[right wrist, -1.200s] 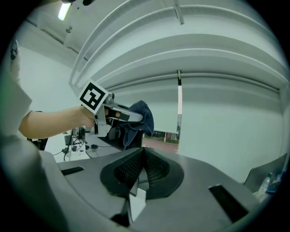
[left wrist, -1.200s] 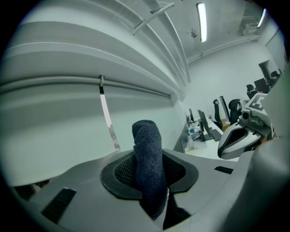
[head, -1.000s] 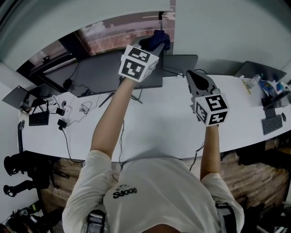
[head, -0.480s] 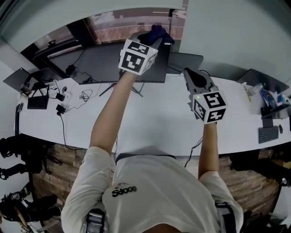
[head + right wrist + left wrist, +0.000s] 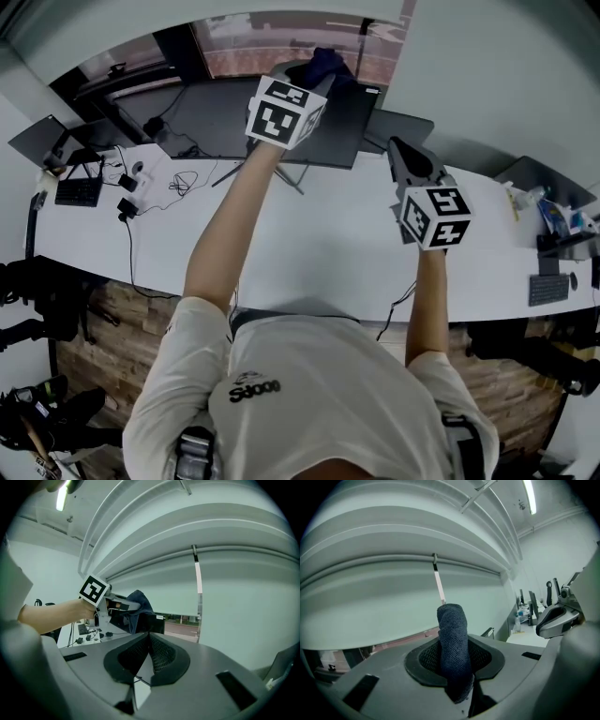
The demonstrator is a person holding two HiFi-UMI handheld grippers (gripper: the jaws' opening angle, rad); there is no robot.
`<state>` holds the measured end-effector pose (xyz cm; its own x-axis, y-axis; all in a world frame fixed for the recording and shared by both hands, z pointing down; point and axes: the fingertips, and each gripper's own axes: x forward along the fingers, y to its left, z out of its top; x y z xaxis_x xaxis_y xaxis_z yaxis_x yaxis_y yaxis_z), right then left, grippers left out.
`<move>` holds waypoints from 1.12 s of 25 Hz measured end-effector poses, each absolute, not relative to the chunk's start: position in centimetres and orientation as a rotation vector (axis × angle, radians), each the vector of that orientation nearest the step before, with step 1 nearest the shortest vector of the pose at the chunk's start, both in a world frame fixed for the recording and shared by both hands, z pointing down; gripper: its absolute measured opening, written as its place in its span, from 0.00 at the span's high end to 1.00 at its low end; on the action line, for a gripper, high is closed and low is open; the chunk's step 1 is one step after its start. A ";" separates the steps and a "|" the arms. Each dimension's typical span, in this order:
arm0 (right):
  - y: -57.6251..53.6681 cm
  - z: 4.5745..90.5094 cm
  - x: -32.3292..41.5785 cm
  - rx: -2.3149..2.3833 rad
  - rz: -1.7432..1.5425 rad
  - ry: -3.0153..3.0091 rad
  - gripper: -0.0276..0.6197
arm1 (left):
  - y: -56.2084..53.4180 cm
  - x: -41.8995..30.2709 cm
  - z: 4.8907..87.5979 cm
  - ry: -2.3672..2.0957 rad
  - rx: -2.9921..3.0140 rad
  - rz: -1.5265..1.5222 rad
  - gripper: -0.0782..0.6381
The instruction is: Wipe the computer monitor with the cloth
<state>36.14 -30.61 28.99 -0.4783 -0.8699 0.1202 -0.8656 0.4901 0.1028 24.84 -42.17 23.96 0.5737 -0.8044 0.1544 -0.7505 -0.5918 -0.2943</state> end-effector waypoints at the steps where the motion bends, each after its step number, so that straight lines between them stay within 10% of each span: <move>1: -30.7 29.0 35.5 1.510 -0.040 -2.577 0.95 | -42.1 24.0 24.0 1.314 -2.605 -0.405 0.73; 28: -29.4 28.5 13.2 1.391 -0.121 -2.547 0.95 | -42.3 0.1 24.1 1.371 -2.572 -0.422 0.73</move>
